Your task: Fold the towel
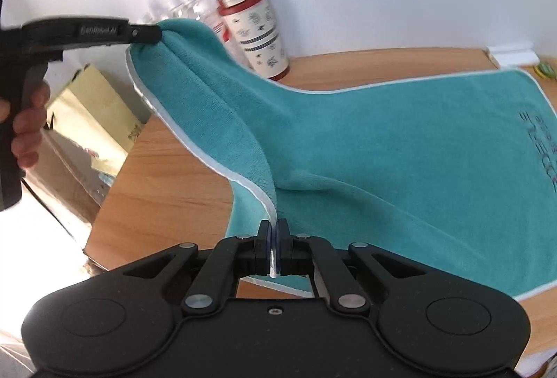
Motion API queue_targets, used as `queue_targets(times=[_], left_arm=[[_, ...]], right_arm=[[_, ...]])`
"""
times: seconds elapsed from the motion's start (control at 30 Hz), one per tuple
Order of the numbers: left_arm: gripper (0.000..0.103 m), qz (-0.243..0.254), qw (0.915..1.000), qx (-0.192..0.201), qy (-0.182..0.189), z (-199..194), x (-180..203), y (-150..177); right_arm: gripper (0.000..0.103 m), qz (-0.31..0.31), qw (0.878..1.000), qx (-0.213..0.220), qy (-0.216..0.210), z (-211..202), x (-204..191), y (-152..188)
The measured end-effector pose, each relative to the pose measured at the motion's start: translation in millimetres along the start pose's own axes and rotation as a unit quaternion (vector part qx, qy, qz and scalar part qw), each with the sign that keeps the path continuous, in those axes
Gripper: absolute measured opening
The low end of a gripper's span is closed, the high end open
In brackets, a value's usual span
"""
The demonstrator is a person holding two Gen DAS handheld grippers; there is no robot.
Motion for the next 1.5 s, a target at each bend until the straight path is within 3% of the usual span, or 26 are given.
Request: queue_targets(times=[0.27,0.57,0.73,0.9,1.2,1.3,1.37,1.5], left_arm=[[0.007,0.037,0.9991,0.000,0.021,14.9,57.1,-0.3],[0.007,0.051,0.9966,-0.001,0.064,55.3,85.8,-24.0],[0.007,0.070,0.9925,-0.014,0.099,75.3,104.5,-39.5],[0.007,0.079,0.9908,-0.019,0.108,90.3,128.1,-44.5],[0.007,0.094,0.9895,-0.046,0.100,117.1,195.1,-35.3],[0.007,0.102,0.9899,-0.059,0.079,136.1,208.6,-24.3],[0.007,0.097,0.9897,-0.085,0.062,155.4,210.6,-14.4],[0.019,0.082,0.9866,-0.136,0.037,188.4,200.9,6.3]], right_arm=[[0.001,0.082,0.995,0.040,0.047,-22.6,56.6,16.3],[0.001,0.132,0.987,0.055,0.074,-31.8,95.4,15.0],[0.001,0.141,0.984,0.049,0.096,-44.4,105.2,15.4],[0.001,0.151,0.979,0.039,0.128,-56.9,123.9,20.1],[0.001,0.140,0.982,0.022,0.124,-64.3,174.8,33.7],[0.001,0.142,0.983,0.013,0.115,-61.5,188.0,40.5],[0.001,0.143,0.984,0.007,0.106,-57.4,192.4,44.1],[0.001,0.156,0.983,-0.003,0.097,-46.8,198.8,51.1]])
Point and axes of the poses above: each gripper's, at about its wrist camera, not at the fingertips, and z roughly the way its jaws point, x to its right, y to its underside, the point moved 6 cm from there along z, roughly the way its jaws point, and after that the axes turned 15 degrees about -z, right-handed, at the moved point
